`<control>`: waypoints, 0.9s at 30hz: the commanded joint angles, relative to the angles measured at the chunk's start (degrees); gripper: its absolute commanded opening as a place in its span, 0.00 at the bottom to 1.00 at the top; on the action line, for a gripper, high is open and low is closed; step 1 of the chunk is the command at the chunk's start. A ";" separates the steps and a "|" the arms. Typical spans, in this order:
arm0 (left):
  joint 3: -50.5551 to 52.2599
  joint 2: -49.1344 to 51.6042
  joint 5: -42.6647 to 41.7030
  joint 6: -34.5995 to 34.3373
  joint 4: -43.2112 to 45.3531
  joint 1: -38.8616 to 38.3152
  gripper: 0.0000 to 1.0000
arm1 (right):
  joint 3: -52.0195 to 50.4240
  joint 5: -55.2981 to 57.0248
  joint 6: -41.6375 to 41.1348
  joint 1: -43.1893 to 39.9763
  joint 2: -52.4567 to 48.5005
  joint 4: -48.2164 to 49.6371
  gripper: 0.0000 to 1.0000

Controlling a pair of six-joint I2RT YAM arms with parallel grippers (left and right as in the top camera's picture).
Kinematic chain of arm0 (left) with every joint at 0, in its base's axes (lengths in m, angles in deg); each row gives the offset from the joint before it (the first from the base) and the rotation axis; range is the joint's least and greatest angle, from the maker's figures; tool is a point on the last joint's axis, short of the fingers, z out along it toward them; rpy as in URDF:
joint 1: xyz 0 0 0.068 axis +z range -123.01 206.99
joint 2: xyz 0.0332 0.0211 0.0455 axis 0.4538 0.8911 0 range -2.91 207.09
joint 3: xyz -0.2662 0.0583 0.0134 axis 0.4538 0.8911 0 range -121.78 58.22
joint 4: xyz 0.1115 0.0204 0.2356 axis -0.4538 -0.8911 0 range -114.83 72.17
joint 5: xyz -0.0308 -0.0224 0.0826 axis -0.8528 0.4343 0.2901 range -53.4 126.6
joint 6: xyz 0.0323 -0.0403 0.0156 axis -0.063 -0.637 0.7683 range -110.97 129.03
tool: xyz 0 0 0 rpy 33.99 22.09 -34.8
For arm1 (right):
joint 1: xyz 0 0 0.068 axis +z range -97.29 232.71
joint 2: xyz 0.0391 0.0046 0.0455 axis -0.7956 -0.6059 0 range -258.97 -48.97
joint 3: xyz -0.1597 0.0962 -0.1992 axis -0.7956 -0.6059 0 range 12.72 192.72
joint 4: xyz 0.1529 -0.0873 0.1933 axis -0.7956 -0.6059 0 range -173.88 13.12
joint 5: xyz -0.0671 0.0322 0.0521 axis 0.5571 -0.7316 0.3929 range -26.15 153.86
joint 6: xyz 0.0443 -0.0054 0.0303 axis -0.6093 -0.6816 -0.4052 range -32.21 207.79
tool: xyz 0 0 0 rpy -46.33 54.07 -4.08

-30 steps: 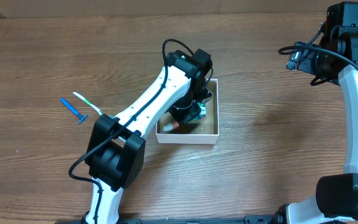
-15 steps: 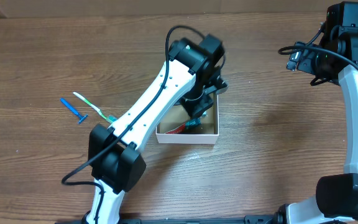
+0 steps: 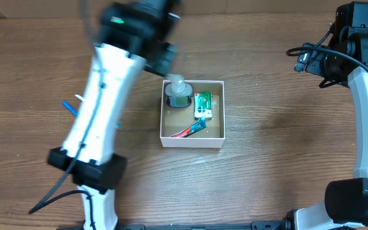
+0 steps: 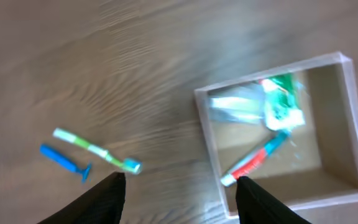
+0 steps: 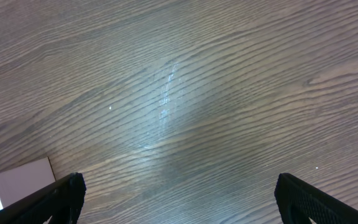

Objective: Pack container
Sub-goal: 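Open the left gripper and withdraw it left toward the toothbrush, then lower the left gripper onto the green toothbrush and grasp it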

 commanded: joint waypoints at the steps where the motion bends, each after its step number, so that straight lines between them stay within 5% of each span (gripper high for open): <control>1: 5.92 -7.63 -3.10 -6.12 -0.28 8.13 0.57 | 1.29 0.37 0.07 -0.26 1.11 0.33 1.00; 12: 35.71 -17.73 3.19 -18.16 8.33 21.07 0.56 | 1.29 0.37 0.07 -0.26 1.11 0.33 1.00; 27: 65.44 -17.68 0.31 -29.53 40.13 25.18 0.79 | 1.29 0.37 0.07 -0.26 1.11 0.33 1.00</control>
